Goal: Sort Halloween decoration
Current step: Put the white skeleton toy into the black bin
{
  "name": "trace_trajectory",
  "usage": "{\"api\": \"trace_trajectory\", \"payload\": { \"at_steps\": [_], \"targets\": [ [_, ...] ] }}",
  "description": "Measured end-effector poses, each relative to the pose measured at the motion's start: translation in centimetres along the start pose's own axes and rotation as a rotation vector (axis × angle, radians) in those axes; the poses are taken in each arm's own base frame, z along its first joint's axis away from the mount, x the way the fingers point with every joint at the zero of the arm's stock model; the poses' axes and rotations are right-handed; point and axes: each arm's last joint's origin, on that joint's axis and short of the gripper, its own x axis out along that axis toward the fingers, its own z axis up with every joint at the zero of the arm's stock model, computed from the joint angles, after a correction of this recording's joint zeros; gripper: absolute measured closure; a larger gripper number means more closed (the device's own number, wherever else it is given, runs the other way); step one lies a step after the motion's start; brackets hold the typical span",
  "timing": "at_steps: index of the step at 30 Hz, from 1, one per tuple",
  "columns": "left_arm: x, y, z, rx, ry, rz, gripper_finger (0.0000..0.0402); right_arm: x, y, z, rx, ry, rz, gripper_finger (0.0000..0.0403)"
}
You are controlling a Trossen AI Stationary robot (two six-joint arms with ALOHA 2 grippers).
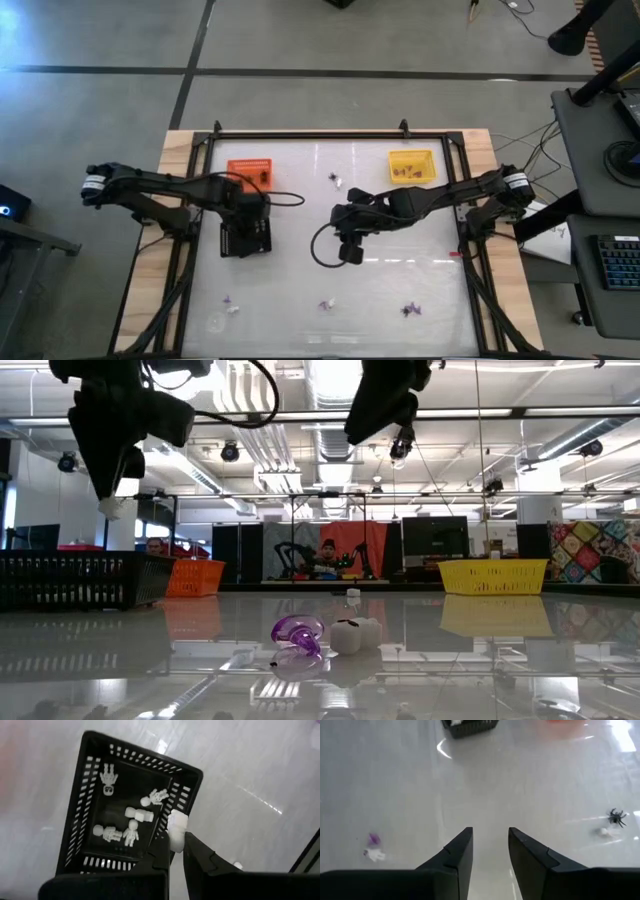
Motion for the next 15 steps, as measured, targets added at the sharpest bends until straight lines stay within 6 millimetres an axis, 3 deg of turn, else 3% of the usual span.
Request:
{"api": "trace_trajectory", "payload": {
  "at_steps": [15],
  "targets": [
    [3.3,-0.1,1.5,-0.01,0.12,0.091,0.0346,-0.1,-0.3,-0.9,-0.061,0.094,-0.025,0.0293]
  ]
}}
